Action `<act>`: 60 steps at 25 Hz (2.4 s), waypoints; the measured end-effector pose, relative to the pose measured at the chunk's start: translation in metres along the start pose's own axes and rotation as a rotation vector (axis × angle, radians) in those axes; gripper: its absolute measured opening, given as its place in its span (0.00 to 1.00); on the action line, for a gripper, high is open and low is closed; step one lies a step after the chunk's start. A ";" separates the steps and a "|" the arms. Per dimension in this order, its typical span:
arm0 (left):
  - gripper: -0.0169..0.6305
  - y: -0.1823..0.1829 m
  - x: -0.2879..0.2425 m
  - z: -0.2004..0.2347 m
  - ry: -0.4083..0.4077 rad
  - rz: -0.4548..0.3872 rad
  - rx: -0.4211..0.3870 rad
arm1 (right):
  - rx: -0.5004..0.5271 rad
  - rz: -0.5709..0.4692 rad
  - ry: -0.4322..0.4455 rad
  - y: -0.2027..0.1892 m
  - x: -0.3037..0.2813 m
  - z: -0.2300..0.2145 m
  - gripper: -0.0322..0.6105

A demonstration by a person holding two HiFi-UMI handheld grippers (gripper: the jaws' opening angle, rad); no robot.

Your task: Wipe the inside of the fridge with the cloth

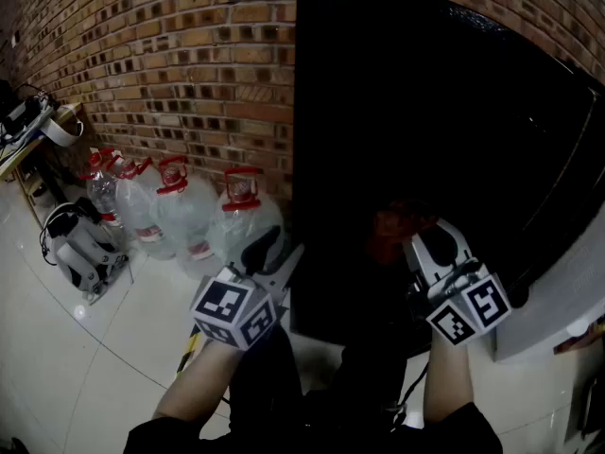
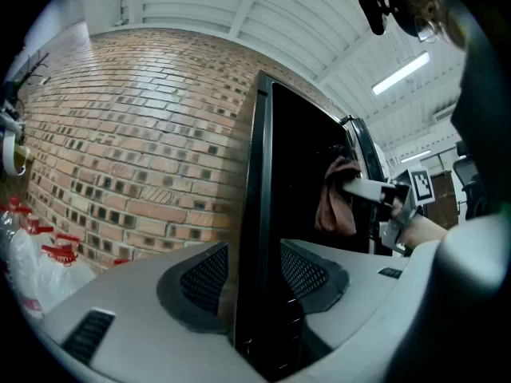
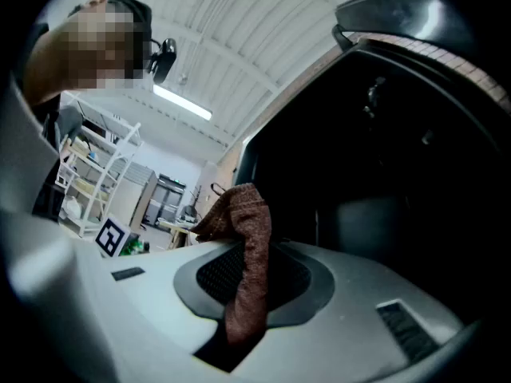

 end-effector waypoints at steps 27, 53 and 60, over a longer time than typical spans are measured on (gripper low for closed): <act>0.40 0.037 -0.046 -0.009 -0.082 -0.036 -0.072 | 0.054 -0.169 0.200 0.136 -0.161 -0.028 0.16; 0.33 0.038 -0.047 -0.004 -0.061 -0.046 -0.030 | 0.158 -0.132 -0.020 0.092 -0.238 -0.140 0.16; 0.33 0.041 -0.048 -0.005 -0.061 -0.036 -0.028 | 0.123 -0.135 -0.064 0.087 -0.256 -0.166 0.16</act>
Point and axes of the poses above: the fingertips, and each gripper's own axes: x backward along the fingers, z to its left, y out of its top, the point moved 9 cm from there along x, backward along the fingers, and after that the axes turned 1 degree about y, right-handed, at the moved point
